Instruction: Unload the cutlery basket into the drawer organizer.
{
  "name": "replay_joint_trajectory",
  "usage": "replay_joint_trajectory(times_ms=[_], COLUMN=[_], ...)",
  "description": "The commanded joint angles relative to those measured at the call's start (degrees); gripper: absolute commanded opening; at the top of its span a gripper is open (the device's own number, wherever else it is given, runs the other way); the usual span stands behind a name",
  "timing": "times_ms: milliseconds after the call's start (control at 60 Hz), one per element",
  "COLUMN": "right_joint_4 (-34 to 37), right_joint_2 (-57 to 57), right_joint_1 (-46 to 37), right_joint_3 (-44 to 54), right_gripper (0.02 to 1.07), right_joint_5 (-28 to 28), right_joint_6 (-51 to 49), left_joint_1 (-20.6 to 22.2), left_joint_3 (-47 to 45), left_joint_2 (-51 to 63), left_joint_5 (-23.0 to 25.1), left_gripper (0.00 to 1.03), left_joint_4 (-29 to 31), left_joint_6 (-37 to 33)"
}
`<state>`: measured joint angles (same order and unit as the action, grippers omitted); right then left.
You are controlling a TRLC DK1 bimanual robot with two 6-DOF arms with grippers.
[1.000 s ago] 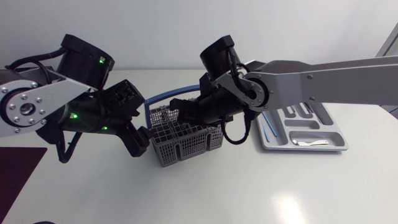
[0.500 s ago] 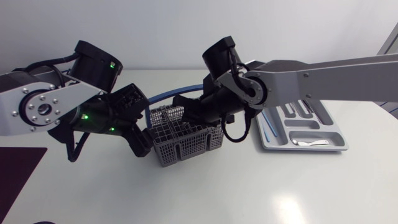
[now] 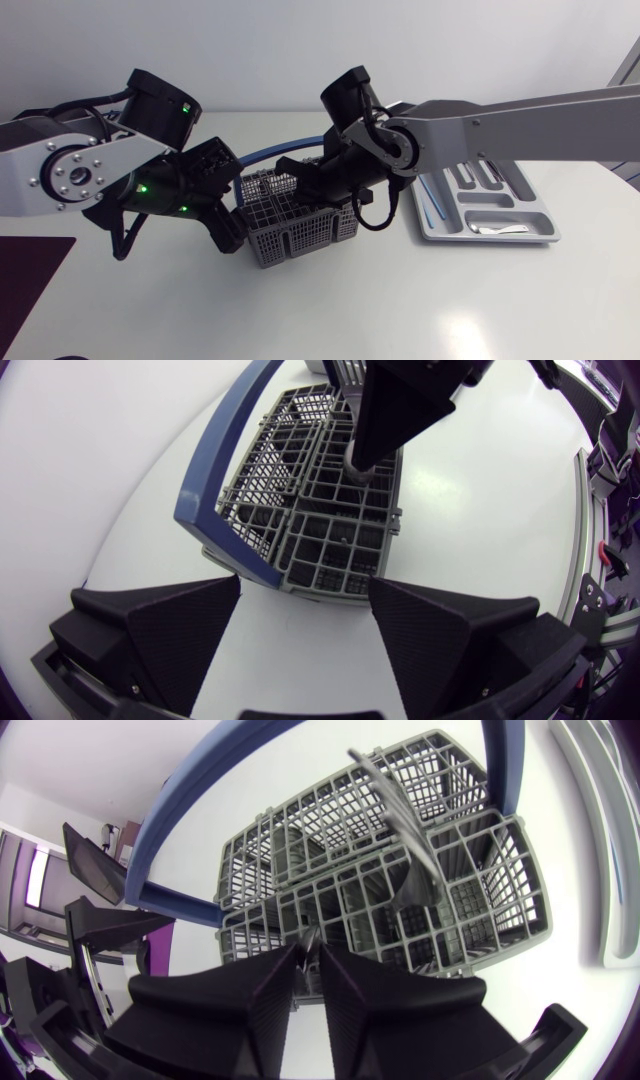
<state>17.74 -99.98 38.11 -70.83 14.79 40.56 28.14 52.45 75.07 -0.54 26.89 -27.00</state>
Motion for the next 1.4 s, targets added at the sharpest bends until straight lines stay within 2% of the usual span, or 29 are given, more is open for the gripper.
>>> replay_joint_trajectory(times_ms=[0,200,500,800,1383], right_joint_4=[-0.16,-0.51,-1.74,-1.83,-1.39], right_joint_2=[-1.88,-1.09,2.95,5.77,15.35], right_joint_1=[-0.4,-0.14,0.39,-0.23,-0.05], right_joint_3=[-1.15,-0.89,0.69,1.13,2.1], right_gripper=[0.15,0.08,0.08,0.08,0.08], right_joint_5=[0.16,-0.46,-2.48,0.24,-0.9], right_joint_6=[1.72,1.28,0.14,-0.13,-2.06], left_joint_1=[0.16,0.51,1.04,1.57,1.92], left_joint_3=[0.38,0.03,0.11,-0.06,0.29], left_joint_2=[0.87,0.87,0.96,1.49,2.28], left_joint_5=[-0.26,-0.26,-0.26,-0.34,-0.78], left_gripper=[0.99,0.99,0.99,0.99,0.99], left_joint_4=[-0.44,-0.44,-0.35,-0.35,-0.35], left_joint_6=[-0.07,-0.07,0.02,-0.07,0.02])
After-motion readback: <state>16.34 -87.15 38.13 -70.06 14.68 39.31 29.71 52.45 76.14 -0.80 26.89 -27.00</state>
